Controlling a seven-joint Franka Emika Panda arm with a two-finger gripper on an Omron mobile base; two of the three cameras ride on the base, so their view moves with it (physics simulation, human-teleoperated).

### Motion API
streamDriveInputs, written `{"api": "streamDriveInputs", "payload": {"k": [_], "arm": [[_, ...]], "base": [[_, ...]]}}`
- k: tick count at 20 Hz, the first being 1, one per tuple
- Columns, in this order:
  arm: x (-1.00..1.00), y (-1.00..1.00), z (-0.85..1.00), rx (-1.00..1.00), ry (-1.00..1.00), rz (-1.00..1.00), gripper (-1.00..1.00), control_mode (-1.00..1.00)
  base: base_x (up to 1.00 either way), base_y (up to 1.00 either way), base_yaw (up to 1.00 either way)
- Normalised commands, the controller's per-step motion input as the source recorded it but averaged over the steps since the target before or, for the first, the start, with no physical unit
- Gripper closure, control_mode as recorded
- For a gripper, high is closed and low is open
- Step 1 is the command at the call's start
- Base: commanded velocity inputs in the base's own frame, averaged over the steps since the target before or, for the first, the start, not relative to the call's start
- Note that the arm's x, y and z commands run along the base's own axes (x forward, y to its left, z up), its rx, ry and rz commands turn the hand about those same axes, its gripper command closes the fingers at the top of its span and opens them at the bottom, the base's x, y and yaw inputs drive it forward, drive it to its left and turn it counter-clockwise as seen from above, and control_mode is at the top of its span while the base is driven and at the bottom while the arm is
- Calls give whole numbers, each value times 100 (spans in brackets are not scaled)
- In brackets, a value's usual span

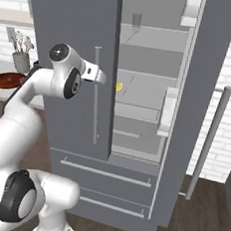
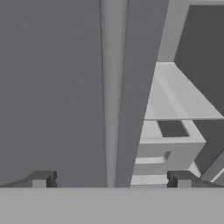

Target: Grab a lemon wedge from the fridge and one ice cube from the ice bowl, and put them in the glass of lemonade.

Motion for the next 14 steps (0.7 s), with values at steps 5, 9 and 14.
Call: {"api": "streamDriveInputs", "payload": {"k": [5, 9, 14], "arm": [[46, 0, -12, 0, 0, -3, -100, -100], [44, 0, -25, 0, 0, -1, -100, -100], [39, 0, -23, 0, 0, 0, -100, -100]], "base": [[0, 0, 0], [0, 0, 0], [0, 0, 0]]}}
